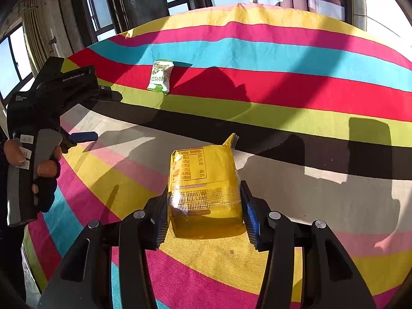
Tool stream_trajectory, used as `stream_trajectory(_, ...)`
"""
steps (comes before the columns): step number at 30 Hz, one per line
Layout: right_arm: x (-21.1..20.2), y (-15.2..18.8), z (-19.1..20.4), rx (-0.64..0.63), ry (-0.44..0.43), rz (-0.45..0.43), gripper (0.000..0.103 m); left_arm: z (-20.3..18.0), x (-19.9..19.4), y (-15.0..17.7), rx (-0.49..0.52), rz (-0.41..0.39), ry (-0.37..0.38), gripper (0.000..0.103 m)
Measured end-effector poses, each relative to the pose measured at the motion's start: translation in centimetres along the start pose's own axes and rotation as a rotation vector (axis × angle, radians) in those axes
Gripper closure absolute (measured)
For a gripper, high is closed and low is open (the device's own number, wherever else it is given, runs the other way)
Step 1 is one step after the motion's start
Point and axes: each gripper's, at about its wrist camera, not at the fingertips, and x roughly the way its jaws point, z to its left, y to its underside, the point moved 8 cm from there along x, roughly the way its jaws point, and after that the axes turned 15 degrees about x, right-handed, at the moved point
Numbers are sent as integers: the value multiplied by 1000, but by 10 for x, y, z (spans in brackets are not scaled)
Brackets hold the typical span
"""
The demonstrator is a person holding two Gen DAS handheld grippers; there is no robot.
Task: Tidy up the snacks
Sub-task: 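Grasp the yellow bread pack with the right tool while the left tool grasps the green-white bag, then carry the green-white bag with the left tool while the right tool carries the yellow pack, release into box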
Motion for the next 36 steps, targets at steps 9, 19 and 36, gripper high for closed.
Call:
stream_trajectory(9,-2,0,-3,29,-14,-13,53,-34,56,-66,-393,-67,68,2)
stream_trajectory(19,-3,2,-5,44,-13,-4,52,-38,80,-82,-436,-67,45,54)
stream_trajectory(36,1,-2,-7,58,-13,0,52,-27,-17,54,440,56,73,76)
